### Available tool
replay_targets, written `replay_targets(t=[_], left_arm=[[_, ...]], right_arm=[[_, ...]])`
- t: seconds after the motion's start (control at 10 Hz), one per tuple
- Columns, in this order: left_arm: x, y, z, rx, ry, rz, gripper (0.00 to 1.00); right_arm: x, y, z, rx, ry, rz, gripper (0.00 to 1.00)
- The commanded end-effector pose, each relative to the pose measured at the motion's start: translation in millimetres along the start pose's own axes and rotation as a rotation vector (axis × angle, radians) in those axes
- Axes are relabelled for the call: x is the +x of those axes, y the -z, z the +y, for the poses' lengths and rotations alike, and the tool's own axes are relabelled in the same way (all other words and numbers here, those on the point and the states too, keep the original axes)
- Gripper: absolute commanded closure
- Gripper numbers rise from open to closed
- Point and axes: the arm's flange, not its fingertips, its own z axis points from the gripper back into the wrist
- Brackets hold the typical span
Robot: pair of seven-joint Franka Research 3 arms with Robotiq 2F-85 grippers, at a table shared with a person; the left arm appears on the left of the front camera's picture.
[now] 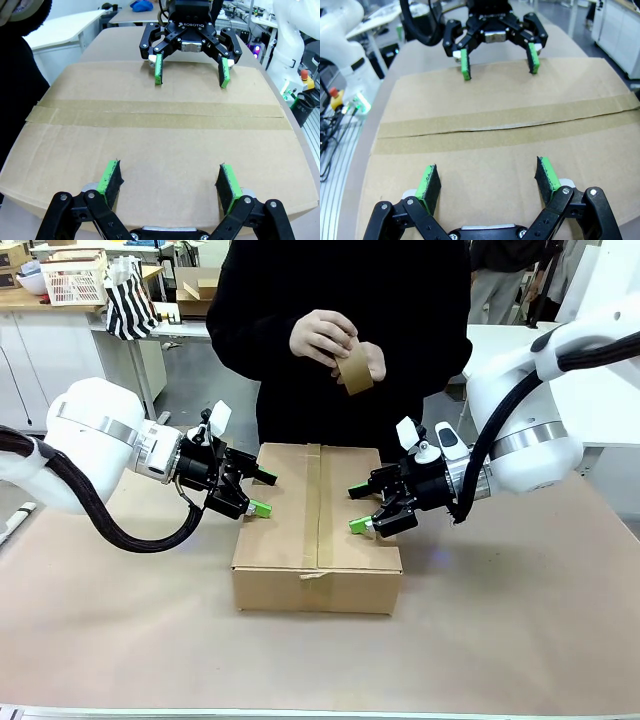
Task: Pack the gift set into the box.
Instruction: Press and hold the closed box until the human finishes sealing it.
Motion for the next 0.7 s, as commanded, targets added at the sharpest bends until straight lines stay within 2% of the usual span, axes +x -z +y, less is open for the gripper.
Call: replay_targets(t=[0.0,0.6], left_arm=[[-2.4,0.4,-2.2,-0.009,-0.001,-0.001,0.00],[-2.4,0.4,-2.2,-0.009,-0.001,-0.001,0.00]], right_arm=[[-2.5,0.9,0.8,-0.003,0.004,0.007,0.00],[-2.5,0.9,0.8,-0.003,0.004,0.007,0.00]])
